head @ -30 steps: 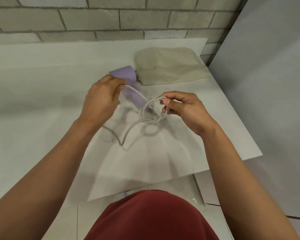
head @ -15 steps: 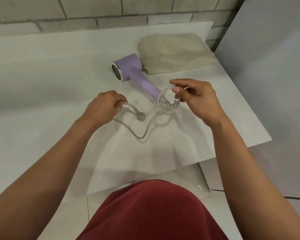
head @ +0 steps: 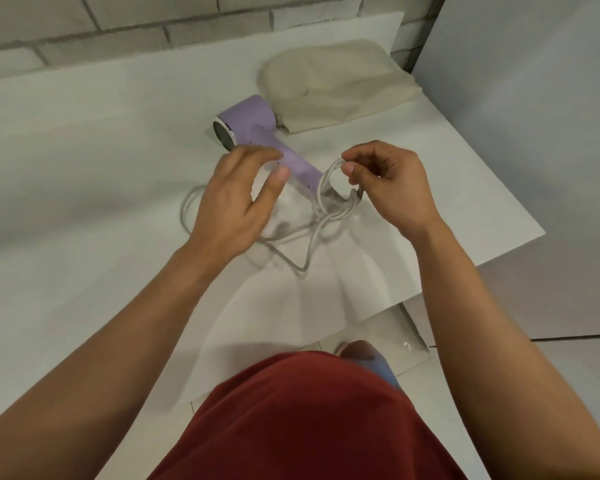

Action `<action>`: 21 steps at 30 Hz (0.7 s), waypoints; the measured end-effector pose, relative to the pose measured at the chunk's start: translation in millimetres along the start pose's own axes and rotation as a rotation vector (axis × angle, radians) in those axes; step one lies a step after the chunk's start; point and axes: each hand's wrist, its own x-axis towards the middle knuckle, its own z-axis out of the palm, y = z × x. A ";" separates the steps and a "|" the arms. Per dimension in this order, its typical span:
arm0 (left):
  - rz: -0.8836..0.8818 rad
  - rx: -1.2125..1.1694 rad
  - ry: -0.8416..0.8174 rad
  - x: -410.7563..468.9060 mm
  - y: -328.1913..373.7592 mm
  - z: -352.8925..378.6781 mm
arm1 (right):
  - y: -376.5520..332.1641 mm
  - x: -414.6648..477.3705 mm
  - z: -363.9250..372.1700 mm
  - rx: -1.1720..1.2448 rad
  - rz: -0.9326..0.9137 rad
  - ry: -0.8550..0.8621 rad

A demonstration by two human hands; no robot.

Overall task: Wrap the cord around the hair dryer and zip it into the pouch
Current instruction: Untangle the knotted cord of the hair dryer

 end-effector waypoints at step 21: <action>-0.126 0.089 -0.388 -12.5 26.1 33.3 | 5.9 -9.6 -11.3 -0.140 0.066 -0.179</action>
